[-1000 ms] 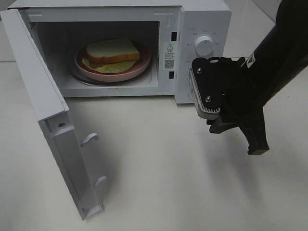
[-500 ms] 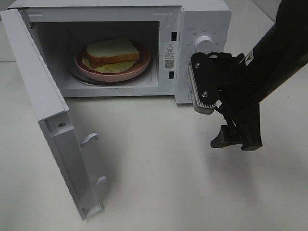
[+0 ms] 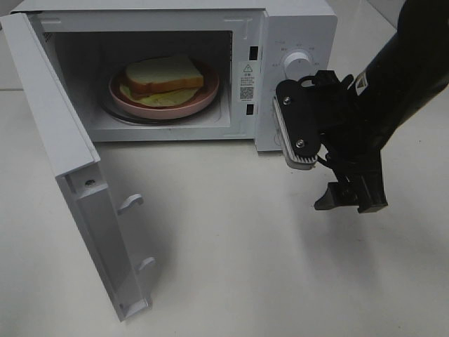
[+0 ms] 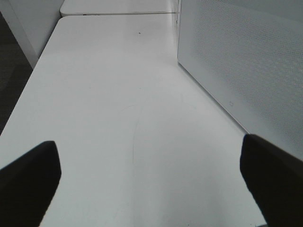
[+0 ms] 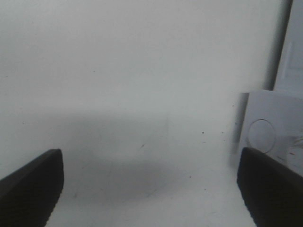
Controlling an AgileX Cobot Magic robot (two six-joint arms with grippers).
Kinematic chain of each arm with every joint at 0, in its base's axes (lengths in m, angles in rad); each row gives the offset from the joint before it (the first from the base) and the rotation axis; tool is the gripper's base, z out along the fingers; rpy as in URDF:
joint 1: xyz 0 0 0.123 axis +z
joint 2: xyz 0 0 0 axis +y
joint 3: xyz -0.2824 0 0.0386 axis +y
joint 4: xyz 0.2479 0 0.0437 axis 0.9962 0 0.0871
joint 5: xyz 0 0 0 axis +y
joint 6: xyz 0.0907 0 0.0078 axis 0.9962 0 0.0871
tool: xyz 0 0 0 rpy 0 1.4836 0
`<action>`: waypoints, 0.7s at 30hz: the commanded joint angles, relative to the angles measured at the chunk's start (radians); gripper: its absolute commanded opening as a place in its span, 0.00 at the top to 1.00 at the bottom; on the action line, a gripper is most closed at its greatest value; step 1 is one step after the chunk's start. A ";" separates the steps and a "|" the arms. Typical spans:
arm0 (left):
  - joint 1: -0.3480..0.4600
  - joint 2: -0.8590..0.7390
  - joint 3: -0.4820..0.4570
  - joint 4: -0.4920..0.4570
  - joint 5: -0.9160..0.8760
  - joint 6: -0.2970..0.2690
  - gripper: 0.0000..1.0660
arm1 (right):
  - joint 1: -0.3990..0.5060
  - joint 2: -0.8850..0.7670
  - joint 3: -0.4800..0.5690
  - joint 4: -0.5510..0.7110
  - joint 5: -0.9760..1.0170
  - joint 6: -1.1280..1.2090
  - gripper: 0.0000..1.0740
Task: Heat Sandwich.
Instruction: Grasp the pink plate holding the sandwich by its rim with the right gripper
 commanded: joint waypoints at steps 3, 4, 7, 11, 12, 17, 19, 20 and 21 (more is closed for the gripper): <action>0.001 -0.021 0.004 -0.007 -0.011 -0.006 0.08 | 0.043 0.032 -0.071 -0.090 -0.006 0.074 0.13; 0.001 -0.021 0.004 -0.007 -0.011 -0.006 0.08 | 0.059 0.056 -0.104 -0.114 -0.004 0.090 0.13; 0.001 -0.021 0.004 -0.007 -0.011 -0.006 0.08 | 0.077 0.081 -0.137 -0.128 -0.004 0.099 0.13; 0.001 -0.021 0.004 -0.007 -0.011 -0.006 0.08 | 0.113 0.139 -0.203 -0.142 -0.004 0.102 0.14; 0.001 -0.021 0.004 -0.007 -0.011 -0.006 0.08 | 0.130 0.172 -0.238 -0.142 -0.007 0.102 0.14; 0.001 -0.021 0.004 -0.007 -0.011 -0.006 0.08 | 0.152 0.247 -0.327 -0.142 -0.014 0.102 0.15; 0.001 -0.021 0.004 -0.007 -0.011 -0.006 0.08 | 0.152 0.261 -0.341 -0.140 -0.016 0.102 0.15; 0.001 -0.021 0.004 -0.007 -0.011 -0.006 0.08 | 0.158 0.285 -0.370 -0.139 -0.025 0.102 0.16; 0.001 -0.021 0.004 -0.007 -0.011 -0.006 0.08 | 0.159 0.297 -0.385 -0.139 -0.031 0.102 0.16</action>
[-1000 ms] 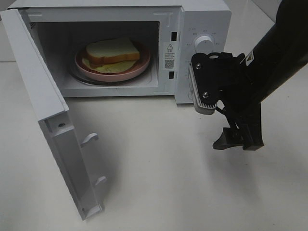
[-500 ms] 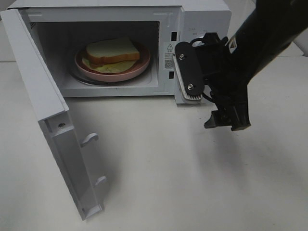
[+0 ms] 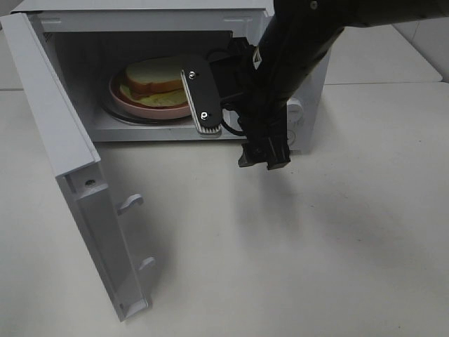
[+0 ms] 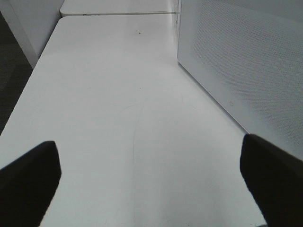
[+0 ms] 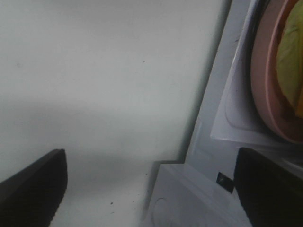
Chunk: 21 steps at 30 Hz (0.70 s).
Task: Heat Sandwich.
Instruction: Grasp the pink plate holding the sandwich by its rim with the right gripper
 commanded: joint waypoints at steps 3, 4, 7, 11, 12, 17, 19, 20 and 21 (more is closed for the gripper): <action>0.001 -0.021 0.004 -0.007 -0.011 -0.006 0.08 | 0.008 0.051 -0.066 -0.004 -0.025 0.005 0.16; 0.001 -0.021 0.004 -0.007 -0.011 -0.006 0.08 | 0.010 0.075 -0.096 -0.005 -0.026 0.004 0.16; 0.001 -0.021 0.004 -0.007 -0.011 -0.006 0.08 | 0.010 0.112 -0.136 -0.004 -0.040 0.004 0.16; 0.001 -0.021 0.004 -0.007 -0.011 -0.006 0.08 | 0.010 0.168 -0.201 -0.002 -0.044 0.005 0.17; 0.001 -0.021 0.004 -0.007 -0.011 -0.006 0.08 | 0.010 0.168 -0.201 -0.002 -0.044 0.005 0.17; 0.001 -0.021 0.004 -0.007 -0.011 -0.006 0.08 | 0.010 0.241 -0.289 -0.001 -0.047 0.005 0.18; 0.001 -0.021 0.004 -0.007 -0.011 -0.006 0.08 | 0.010 0.279 -0.335 0.004 -0.047 0.005 0.18; 0.001 -0.021 0.004 -0.007 -0.011 -0.006 0.08 | 0.010 0.293 -0.352 0.007 -0.047 0.005 0.18; 0.001 -0.021 0.004 -0.007 -0.011 -0.006 0.08 | 0.010 0.293 -0.352 0.007 -0.047 0.005 0.18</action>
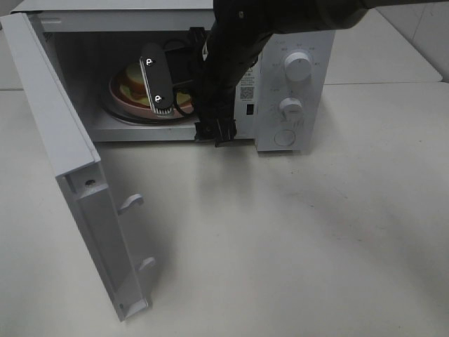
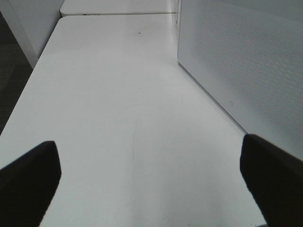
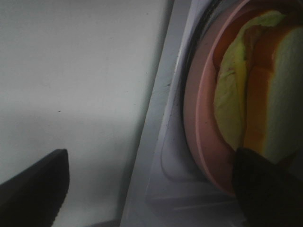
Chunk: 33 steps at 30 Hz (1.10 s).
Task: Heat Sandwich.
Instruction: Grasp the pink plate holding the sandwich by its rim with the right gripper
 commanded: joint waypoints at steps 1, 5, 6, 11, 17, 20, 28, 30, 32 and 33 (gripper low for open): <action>0.001 -0.021 0.004 -0.007 -0.011 -0.006 0.08 | 0.003 0.061 -0.074 0.008 -0.003 0.005 0.19; 0.001 -0.021 0.004 -0.007 -0.011 -0.006 0.08 | 0.003 0.110 -0.132 0.016 -0.004 0.005 0.19; 0.001 -0.021 0.004 -0.007 -0.011 -0.006 0.08 | 0.003 0.124 -0.149 0.021 -0.004 0.005 0.19; 0.001 -0.021 0.004 0.000 -0.011 -0.006 0.08 | 0.003 0.192 -0.236 0.033 -0.002 0.005 0.20; 0.001 -0.021 0.004 0.019 -0.012 -0.006 0.08 | 0.003 0.255 -0.299 0.040 0.001 0.006 0.21; 0.001 -0.021 0.004 0.019 -0.012 -0.006 0.08 | -0.008 0.278 -0.311 0.052 -0.001 0.006 0.22; 0.001 -0.021 0.004 0.034 -0.012 -0.006 0.08 | -0.021 0.305 -0.319 0.078 0.023 0.005 0.36; 0.001 -0.021 0.004 0.034 -0.012 -0.006 0.08 | -0.021 0.305 -0.319 0.078 0.026 0.005 0.42; 0.001 -0.021 0.004 0.034 -0.012 -0.006 0.08 | -0.021 0.305 -0.319 0.078 0.030 0.006 0.64; 0.001 -0.021 0.004 0.034 -0.012 -0.006 0.08 | -0.021 0.305 -0.319 0.078 0.030 0.006 0.64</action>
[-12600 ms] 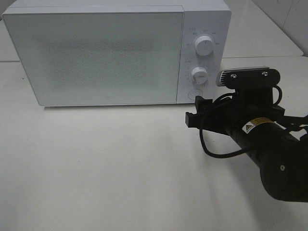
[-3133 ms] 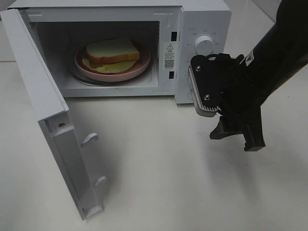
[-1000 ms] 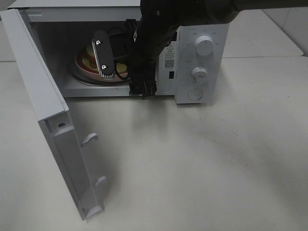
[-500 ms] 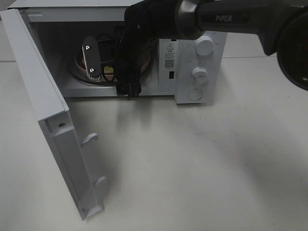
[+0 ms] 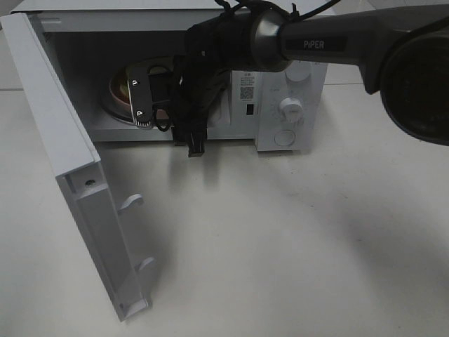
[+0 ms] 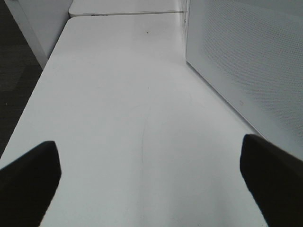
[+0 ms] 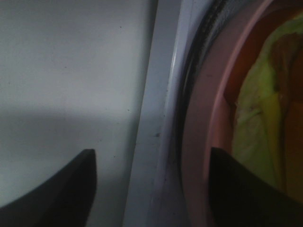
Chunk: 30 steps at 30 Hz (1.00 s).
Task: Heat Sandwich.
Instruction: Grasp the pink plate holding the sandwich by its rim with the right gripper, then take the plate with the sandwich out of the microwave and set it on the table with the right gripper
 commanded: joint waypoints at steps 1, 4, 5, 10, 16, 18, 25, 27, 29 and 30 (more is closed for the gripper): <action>0.001 -0.021 0.004 0.004 -0.011 -0.006 0.08 | -0.002 0.001 -0.007 0.007 0.019 0.006 0.74; 0.001 -0.021 0.004 0.004 -0.012 -0.006 0.08 | -0.002 -0.001 -0.007 0.010 0.050 0.006 1.00; 0.001 -0.021 0.004 0.004 -0.012 -0.006 0.08 | -0.002 -0.001 -0.007 0.010 0.050 0.006 1.00; 0.001 -0.021 0.004 0.004 -0.012 -0.006 0.08 | -0.002 -0.004 -0.007 0.011 0.064 0.006 1.00; 0.001 -0.021 0.004 0.004 -0.012 -0.006 0.08 | -0.002 -0.004 -0.007 0.015 0.063 0.006 1.00; 0.001 -0.021 0.004 0.004 -0.012 -0.006 0.08 | -0.002 -0.004 -0.007 0.015 0.064 0.006 1.00; 0.001 -0.021 0.004 0.004 -0.012 -0.006 0.08 | -0.002 -0.008 -0.007 0.015 0.084 -0.004 1.00; 0.001 -0.021 0.004 0.004 -0.012 -0.006 0.08 | -0.002 -0.014 -0.006 0.015 0.085 -0.010 1.00; 0.001 -0.021 0.004 0.004 -0.012 -0.006 0.08 | -0.002 -0.016 -0.006 0.015 0.085 -0.016 1.00; 0.001 -0.021 0.004 0.004 -0.012 -0.006 0.08 | -0.002 -0.021 -0.006 0.021 0.086 -0.032 1.00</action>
